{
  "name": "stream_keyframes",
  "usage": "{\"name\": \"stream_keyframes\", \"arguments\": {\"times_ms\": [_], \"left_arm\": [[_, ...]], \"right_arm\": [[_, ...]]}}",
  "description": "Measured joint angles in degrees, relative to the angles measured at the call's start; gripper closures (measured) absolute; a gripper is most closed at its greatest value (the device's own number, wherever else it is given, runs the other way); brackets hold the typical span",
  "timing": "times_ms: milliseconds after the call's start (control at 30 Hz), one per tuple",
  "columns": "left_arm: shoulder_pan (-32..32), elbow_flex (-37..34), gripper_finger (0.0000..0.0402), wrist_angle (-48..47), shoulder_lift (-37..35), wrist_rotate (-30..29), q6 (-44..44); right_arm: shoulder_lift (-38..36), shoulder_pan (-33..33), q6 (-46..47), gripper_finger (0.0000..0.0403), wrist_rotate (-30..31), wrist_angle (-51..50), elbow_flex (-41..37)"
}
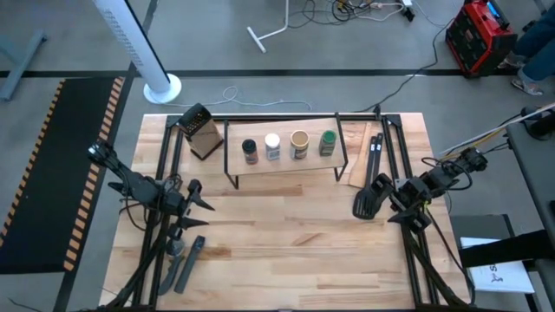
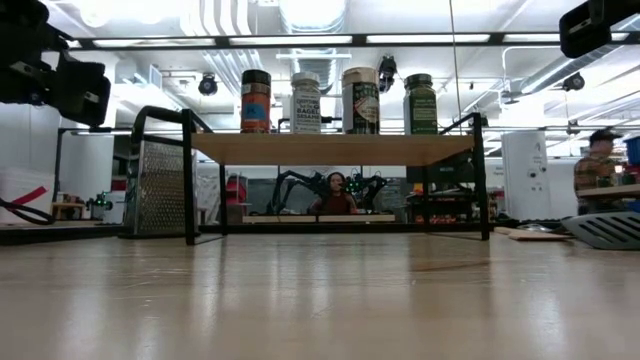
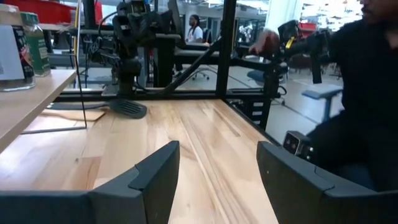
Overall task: Shelf spices
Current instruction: Return to Home Position
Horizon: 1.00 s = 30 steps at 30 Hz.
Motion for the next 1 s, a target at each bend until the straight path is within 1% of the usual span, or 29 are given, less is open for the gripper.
{"name": "stream_keyframes", "arguments": {"times_ms": [500,833,1000], "left_arm": [[0.0,-0.01,0.0198,-0.02,6.84,0.0,0.0],[0.0,-0.02,0.0198,-0.02,11.22,0.0,0.0],[0.0,-0.02,0.0198,-0.02,13.15,0.0,-0.01]], "right_arm": [[0.81,0.0,0.0,0.0145,-0.04,-0.04,-0.02],[0.81,0.0,-0.01,0.0135,-0.05,-0.02,-0.02],[0.81,0.0,0.0,0.0137,-0.06,-0.03,-0.02]]}}
